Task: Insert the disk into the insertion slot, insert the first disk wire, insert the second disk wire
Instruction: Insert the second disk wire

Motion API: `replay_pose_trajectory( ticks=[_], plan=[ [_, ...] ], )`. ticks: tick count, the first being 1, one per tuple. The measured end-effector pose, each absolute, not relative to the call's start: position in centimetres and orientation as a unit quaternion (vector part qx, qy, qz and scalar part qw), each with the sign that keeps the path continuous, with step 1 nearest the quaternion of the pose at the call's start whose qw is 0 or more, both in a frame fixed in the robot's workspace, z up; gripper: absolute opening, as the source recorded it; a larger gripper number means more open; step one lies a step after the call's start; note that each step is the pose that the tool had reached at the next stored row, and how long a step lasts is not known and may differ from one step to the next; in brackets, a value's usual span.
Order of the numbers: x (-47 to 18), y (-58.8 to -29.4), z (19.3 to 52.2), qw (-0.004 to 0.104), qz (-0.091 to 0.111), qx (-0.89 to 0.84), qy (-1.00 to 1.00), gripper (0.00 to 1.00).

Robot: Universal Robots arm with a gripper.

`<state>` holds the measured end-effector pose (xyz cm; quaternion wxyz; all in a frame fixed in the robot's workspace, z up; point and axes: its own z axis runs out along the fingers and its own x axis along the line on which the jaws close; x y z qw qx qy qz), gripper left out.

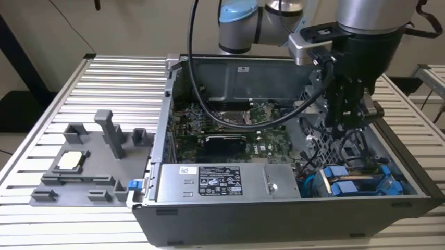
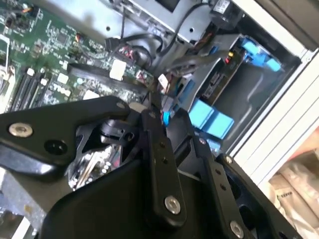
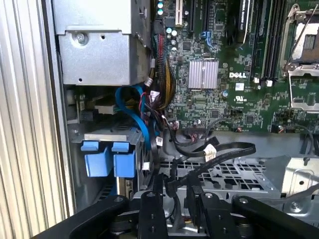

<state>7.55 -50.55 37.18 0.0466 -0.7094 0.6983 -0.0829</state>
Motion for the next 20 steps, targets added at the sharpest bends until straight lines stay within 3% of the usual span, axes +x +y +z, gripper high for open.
replay_pose_trajectory(
  ticks=[8,20],
  plan=[
    [7.40,-49.89,36.70,0.040,-0.105,-0.716,0.689,0.33],
    [7.38,-49.78,36.25,0.045,-0.105,-0.715,0.690,0.31]
  ],
)
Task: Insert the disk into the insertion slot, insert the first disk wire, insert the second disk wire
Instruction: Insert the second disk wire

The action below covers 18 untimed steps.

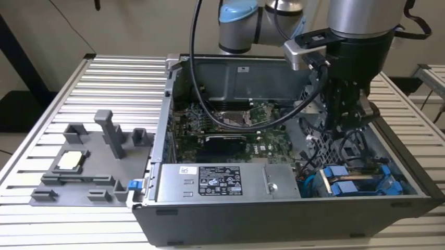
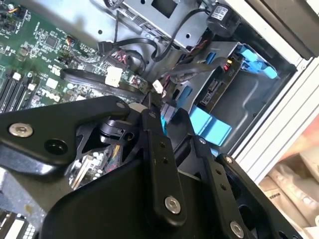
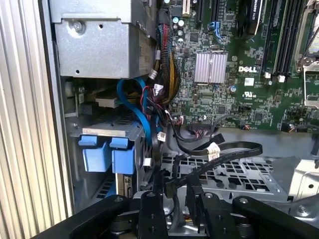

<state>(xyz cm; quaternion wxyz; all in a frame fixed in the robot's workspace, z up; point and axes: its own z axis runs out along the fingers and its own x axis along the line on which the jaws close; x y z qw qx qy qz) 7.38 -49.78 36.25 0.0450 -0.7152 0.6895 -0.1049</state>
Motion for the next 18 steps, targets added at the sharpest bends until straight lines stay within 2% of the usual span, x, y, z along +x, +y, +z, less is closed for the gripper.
replay_pose_trajectory(
  ticks=[2,3,11,13,14,18],
  plan=[
    [7.4,-50.0,36.3,0.045,-0.105,-0.715,0.690,0.31],
    [7.4,-50.2,36.3,0.045,-0.104,-0.715,0.690,0.24],
    [7.4,-50.8,36.3,0.045,-0.104,-0.715,0.690,0.24],
    [7.4,-50.8,36.3,0.045,-0.104,-0.715,0.690,0.22],
    [7.4,-50.8,36.3,0.045,-0.104,-0.715,0.690,0.16],
    [7.4,-51.0,36.3,0.045,-0.104,-0.715,0.690,0.16]
  ],
)
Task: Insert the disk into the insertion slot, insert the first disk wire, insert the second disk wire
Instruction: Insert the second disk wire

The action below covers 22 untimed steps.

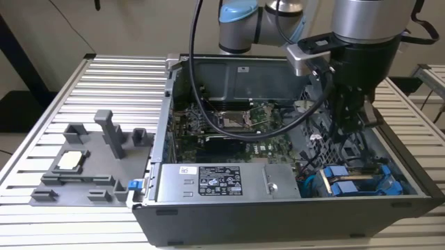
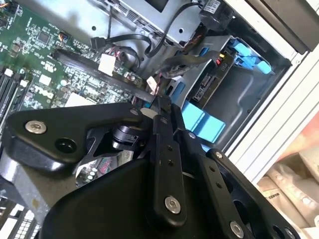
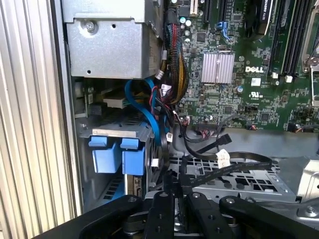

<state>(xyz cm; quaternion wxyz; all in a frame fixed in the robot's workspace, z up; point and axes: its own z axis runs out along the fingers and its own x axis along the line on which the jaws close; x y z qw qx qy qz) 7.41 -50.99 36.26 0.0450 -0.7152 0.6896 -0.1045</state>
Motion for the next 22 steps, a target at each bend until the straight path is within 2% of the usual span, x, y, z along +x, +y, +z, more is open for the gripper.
replay_pose_trajectory(
  ticks=[10,22],
  plan=[
    [7.7,-51.4,36.3,0.044,-0.104,-0.715,0.690,0.16],
    [9.0,-53.6,36.2,0.038,-0.097,-0.716,0.690,0.16]
  ],
)
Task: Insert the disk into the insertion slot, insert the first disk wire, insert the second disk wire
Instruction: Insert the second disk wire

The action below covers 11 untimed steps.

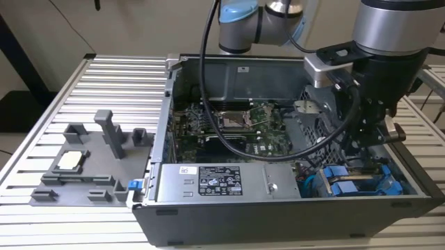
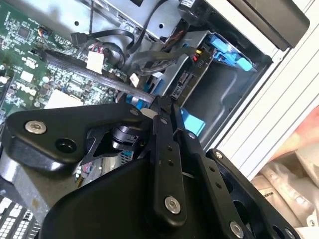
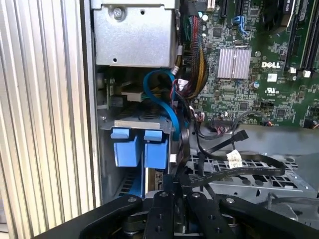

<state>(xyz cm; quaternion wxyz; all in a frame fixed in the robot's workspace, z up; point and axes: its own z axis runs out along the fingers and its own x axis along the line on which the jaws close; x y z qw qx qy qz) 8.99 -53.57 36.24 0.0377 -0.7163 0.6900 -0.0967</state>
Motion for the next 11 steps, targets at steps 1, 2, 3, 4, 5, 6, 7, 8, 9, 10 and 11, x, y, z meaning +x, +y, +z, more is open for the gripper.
replay_pose_trajectory(
  ticks=[1,2,3,4,5,6,7,8,9,10,11],
  plan=[
    [9.1,-53.8,36.2,0.037,-0.096,-0.716,0.690,0.16],
    [9.2,-54.0,36.2,0.037,-0.096,-0.716,0.690,0.16],
    [9.3,-54.2,36.2,0.036,-0.095,-0.717,0.690,0.16],
    [9.4,-54.4,36.2,0.035,-0.095,-0.717,0.690,0.16],
    [9.5,-54.6,36.2,0.035,-0.094,-0.717,0.690,0.16],
    [9.6,-54.9,36.2,0.034,-0.093,-0.717,0.690,0.16],
    [9.7,-55.1,36.2,0.034,-0.093,-0.717,0.690,0.16],
    [9.8,-55.3,36.2,0.033,-0.092,-0.717,0.690,0.16],
    [9.8,-55.5,36.2,0.033,-0.092,-0.717,0.690,0.16],
    [9.9,-55.7,36.2,0.032,-0.091,-0.717,0.690,0.16],
    [10.0,-55.9,36.2,0.032,-0.091,-0.717,0.690,0.16]
  ],
)
